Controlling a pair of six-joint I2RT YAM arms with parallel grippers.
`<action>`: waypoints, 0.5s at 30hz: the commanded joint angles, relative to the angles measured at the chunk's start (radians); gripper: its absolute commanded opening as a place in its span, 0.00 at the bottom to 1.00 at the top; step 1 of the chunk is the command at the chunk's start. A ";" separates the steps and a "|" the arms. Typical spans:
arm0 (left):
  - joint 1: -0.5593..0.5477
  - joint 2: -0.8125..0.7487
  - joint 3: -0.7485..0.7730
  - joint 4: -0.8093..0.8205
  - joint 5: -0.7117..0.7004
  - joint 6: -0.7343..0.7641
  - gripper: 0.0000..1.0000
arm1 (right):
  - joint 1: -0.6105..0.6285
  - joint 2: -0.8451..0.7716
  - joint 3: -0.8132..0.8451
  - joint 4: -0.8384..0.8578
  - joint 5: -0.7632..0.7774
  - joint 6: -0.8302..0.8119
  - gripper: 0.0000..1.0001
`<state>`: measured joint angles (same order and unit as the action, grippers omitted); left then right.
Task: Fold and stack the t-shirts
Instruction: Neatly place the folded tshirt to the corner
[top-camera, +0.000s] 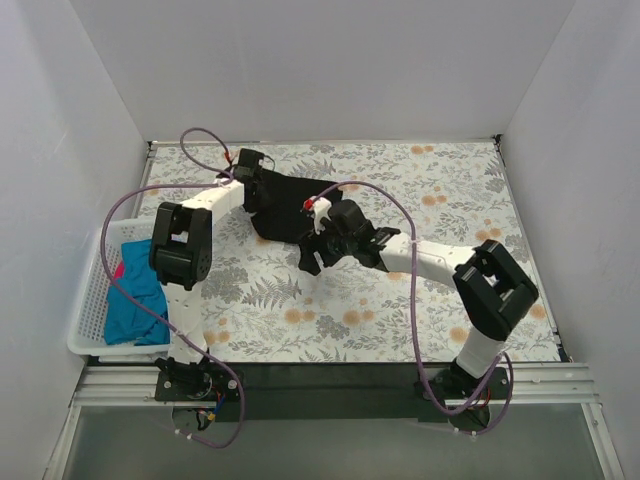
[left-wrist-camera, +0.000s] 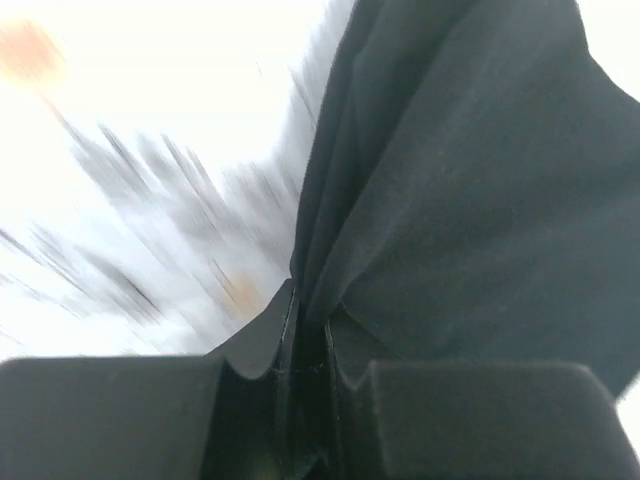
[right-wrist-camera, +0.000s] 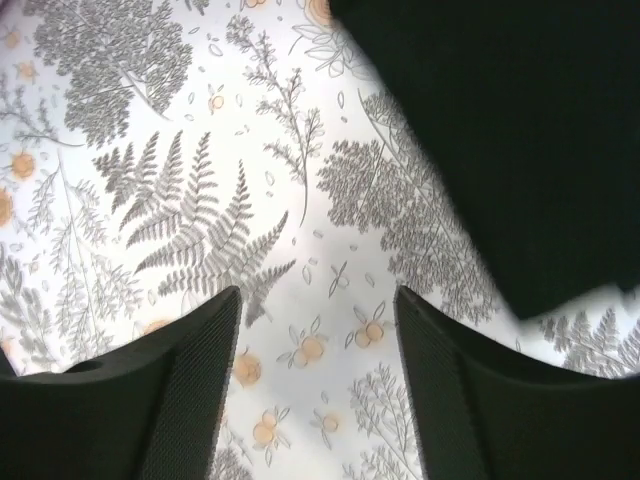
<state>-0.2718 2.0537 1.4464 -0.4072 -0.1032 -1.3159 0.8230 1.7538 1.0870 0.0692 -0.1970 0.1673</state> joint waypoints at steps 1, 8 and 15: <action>0.054 0.063 0.175 -0.122 -0.257 0.332 0.00 | -0.002 -0.106 -0.042 -0.098 0.008 -0.020 0.84; 0.120 0.249 0.460 -0.137 -0.507 0.636 0.00 | -0.001 -0.344 -0.157 -0.277 0.056 -0.045 0.98; 0.180 0.329 0.568 -0.075 -0.622 0.786 0.00 | -0.002 -0.551 -0.239 -0.433 0.168 0.018 0.98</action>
<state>-0.1181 2.4050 1.9728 -0.5163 -0.5900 -0.6743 0.8230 1.2732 0.8684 -0.2653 -0.0956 0.1558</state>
